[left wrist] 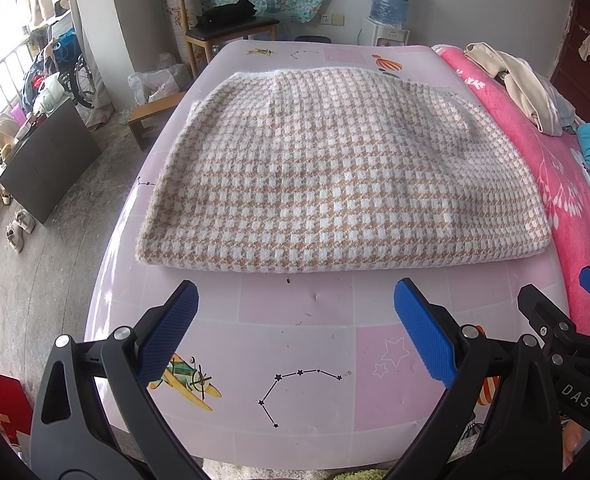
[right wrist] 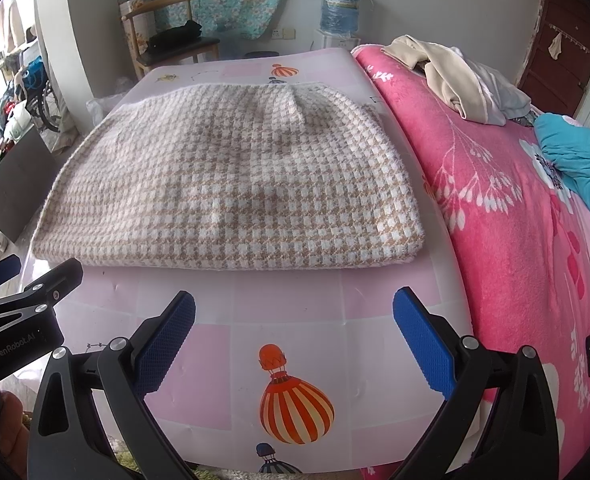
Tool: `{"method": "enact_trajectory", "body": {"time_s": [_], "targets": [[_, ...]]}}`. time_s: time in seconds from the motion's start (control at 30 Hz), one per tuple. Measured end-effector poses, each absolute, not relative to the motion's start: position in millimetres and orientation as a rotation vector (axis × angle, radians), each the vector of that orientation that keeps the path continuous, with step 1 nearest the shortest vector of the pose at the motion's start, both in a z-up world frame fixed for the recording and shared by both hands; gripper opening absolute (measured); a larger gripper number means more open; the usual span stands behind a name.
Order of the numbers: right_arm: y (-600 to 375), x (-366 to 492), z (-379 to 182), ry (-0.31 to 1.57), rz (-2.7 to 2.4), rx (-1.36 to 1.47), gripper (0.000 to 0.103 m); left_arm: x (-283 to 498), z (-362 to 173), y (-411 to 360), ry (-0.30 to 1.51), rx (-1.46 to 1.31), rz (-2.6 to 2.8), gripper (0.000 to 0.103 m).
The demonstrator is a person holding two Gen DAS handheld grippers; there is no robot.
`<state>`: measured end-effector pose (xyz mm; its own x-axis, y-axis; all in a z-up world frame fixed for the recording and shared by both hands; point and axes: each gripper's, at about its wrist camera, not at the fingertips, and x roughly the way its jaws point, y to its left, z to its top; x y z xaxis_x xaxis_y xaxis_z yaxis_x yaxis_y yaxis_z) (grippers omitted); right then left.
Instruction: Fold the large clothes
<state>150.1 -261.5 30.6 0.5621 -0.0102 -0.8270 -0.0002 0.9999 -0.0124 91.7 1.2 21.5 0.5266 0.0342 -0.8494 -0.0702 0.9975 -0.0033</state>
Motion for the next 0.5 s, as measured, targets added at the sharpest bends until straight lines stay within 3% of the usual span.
{"method": "enact_trajectory", "body": {"time_s": [0.5], "targets": [[-261.1, 150.6, 31.3, 0.973, -0.003, -0.012, 0.097, 92.7, 22.3, 0.9, 1.012, -0.039, 0.063, 0.095]]}}
